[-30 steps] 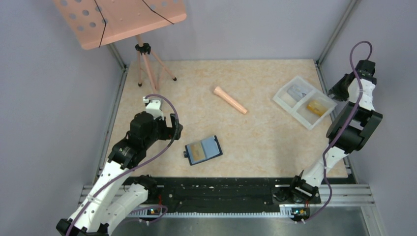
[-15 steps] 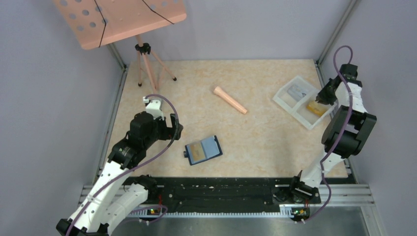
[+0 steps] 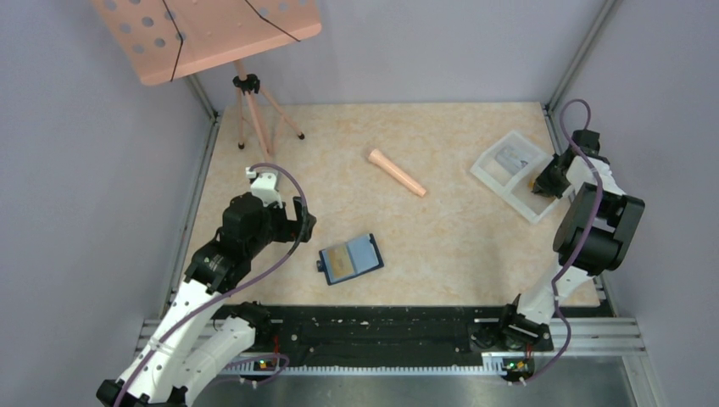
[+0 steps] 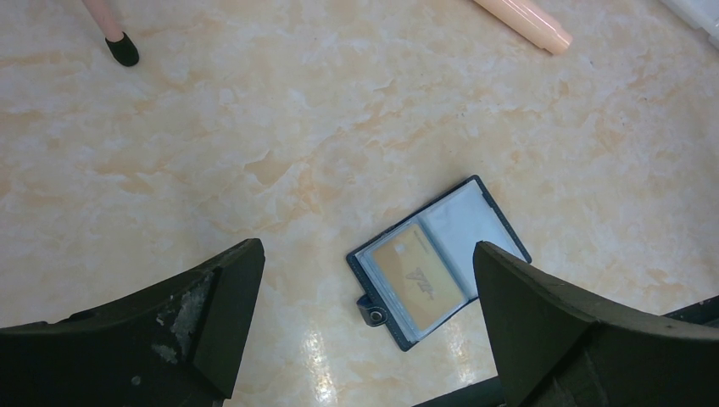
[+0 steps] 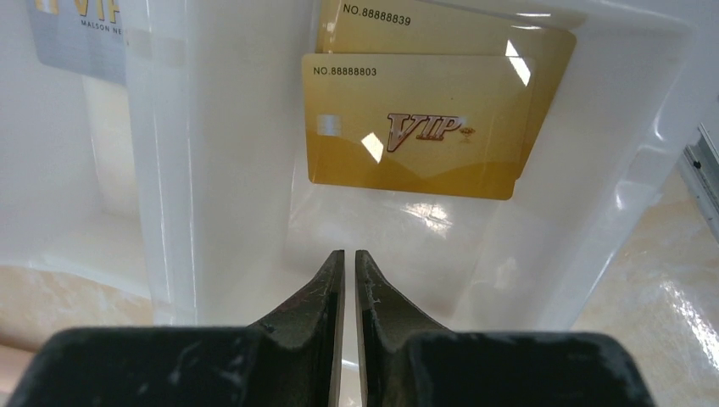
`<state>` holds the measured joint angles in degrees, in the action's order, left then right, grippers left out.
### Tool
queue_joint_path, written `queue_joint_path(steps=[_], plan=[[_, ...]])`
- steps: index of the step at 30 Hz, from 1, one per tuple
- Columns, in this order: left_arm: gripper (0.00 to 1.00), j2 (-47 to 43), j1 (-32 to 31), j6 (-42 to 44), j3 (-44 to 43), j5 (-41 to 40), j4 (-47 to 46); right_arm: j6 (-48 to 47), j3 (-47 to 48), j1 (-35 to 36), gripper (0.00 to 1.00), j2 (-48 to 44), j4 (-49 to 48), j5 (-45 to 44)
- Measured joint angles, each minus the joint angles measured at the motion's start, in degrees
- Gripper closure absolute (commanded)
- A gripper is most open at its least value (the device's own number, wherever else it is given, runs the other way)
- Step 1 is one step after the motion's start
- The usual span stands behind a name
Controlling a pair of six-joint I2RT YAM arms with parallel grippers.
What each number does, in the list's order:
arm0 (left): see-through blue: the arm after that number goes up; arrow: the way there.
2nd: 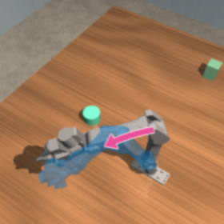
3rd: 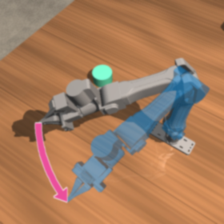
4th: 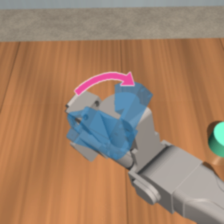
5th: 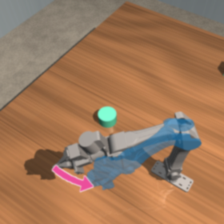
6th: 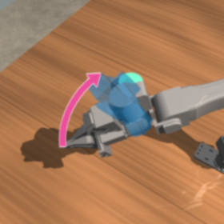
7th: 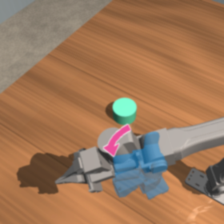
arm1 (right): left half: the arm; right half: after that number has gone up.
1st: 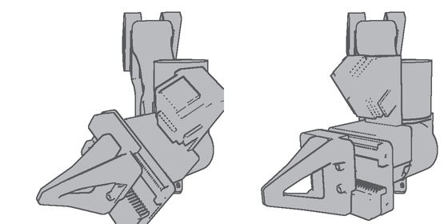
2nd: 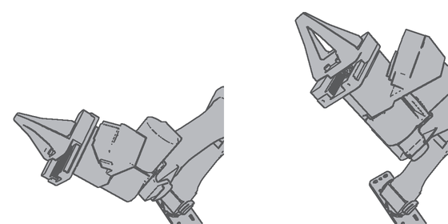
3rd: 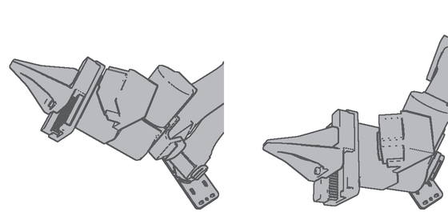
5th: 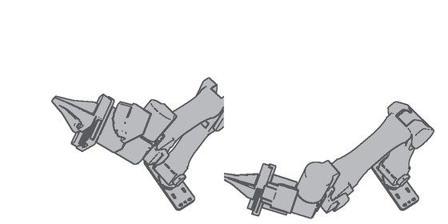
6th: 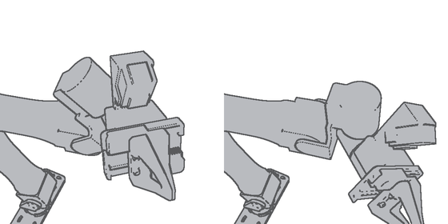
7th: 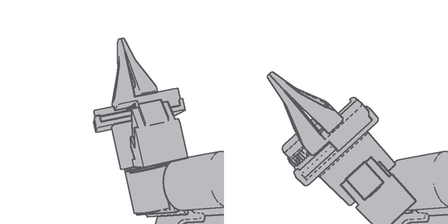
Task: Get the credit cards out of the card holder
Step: Place the credit card in the storage box.
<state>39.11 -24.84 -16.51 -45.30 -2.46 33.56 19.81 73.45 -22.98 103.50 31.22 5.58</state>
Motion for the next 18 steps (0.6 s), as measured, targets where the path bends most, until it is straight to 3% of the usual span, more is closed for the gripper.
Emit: queue_joint_path(steps=[18], plan=[[0.01, 2.7, 0.0, 0.0, 0.0, -2.1, 0.2, 1.2, 2.5, 0.3, 0.91, 6.8, -4.4, -3.2]])
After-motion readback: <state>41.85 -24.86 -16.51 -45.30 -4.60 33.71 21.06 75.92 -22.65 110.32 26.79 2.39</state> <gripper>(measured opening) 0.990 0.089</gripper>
